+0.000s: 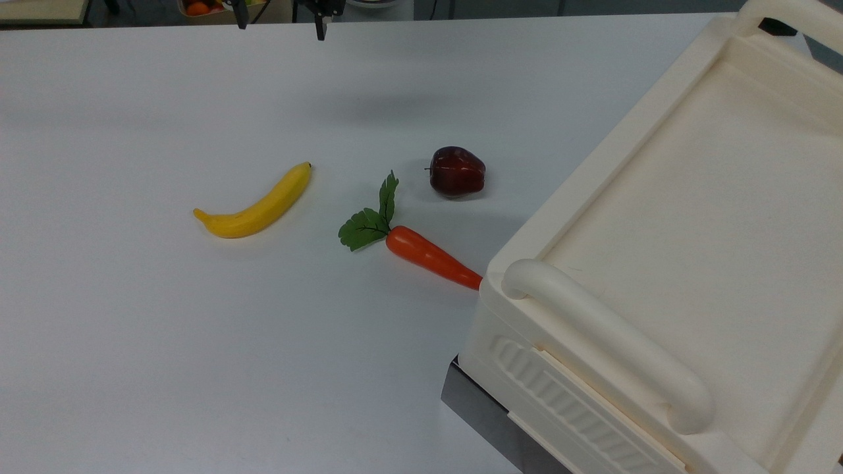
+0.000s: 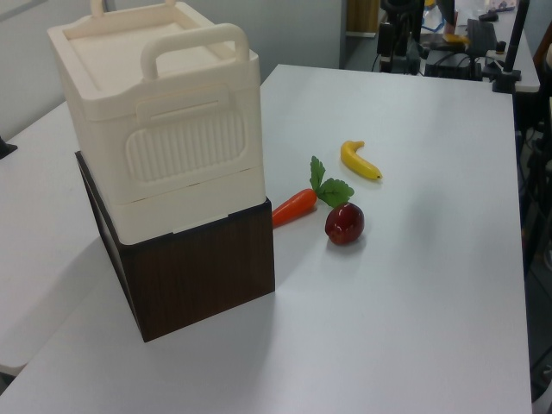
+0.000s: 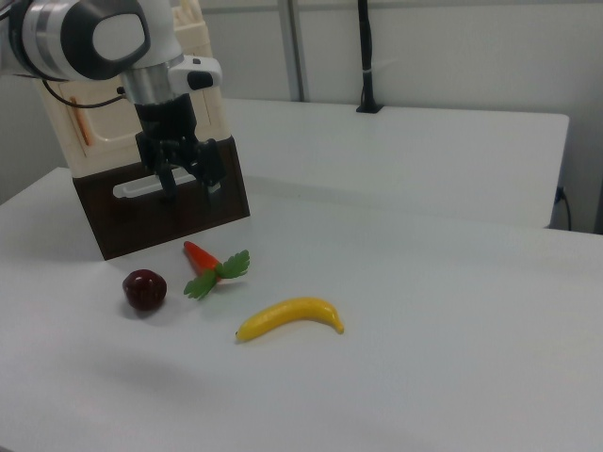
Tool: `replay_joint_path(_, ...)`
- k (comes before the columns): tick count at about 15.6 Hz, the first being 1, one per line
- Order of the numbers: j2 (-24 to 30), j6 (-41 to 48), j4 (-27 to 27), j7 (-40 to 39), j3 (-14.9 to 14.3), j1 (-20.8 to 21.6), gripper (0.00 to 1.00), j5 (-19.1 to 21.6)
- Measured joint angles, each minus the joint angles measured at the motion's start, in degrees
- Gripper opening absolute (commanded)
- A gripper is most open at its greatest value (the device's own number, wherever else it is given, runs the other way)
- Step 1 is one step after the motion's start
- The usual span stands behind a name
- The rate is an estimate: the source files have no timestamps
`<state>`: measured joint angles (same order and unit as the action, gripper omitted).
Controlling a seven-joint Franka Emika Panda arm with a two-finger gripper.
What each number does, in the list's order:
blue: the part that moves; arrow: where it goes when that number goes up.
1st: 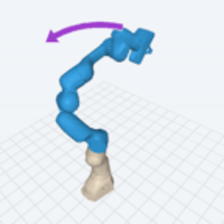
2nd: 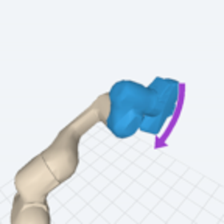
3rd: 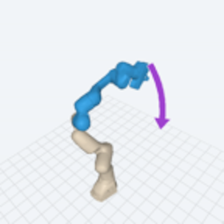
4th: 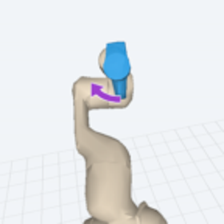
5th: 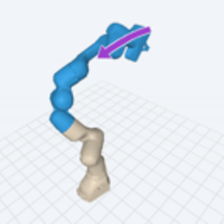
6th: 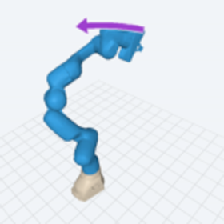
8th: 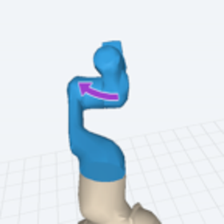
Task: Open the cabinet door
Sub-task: 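Raise the gripper and move it toward the cabinet door's handle edge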
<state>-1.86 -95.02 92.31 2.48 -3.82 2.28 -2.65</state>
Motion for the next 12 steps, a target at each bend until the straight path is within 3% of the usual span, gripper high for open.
replay_joint_path(12, -0.8, 4.0, -2.3, -1.3, 0.1, -1.7, 1.0, 0.0)
